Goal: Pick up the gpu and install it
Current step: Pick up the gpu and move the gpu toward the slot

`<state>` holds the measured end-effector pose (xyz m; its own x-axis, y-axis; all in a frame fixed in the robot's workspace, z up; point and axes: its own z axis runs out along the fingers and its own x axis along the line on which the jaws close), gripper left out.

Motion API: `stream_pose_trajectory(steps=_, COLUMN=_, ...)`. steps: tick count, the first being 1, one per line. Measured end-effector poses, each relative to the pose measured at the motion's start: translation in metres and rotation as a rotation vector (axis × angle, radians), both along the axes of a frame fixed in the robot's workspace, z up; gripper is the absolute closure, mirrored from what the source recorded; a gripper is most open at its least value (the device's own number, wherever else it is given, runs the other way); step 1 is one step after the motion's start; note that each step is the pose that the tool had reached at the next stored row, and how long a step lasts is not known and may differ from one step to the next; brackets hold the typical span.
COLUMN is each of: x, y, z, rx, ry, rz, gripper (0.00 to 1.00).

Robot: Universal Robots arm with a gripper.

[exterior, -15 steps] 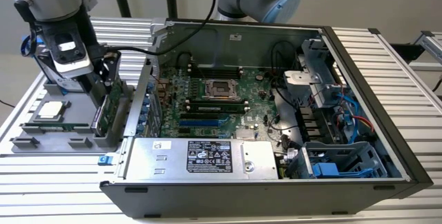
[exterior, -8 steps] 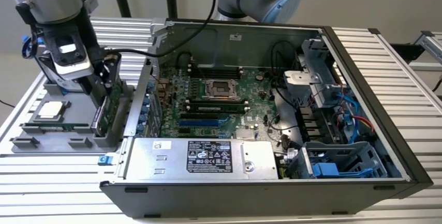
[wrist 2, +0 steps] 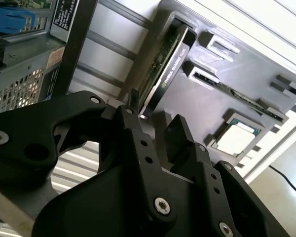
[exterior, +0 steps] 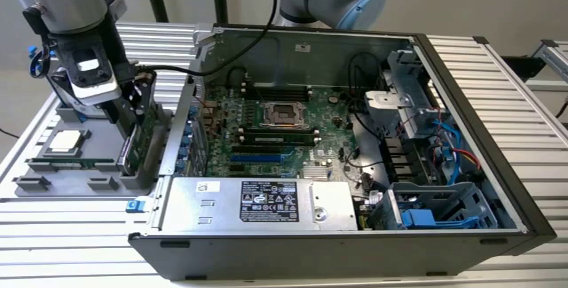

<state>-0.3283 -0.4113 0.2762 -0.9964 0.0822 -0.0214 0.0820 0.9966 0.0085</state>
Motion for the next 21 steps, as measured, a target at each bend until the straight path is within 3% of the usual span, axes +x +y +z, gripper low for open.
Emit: stream_pose_trajectory(steps=21, x=-0.0003, y=0.0, z=-0.0109, rx=-0.0069, ry=0.0, rz=0.0, gripper=0.0)
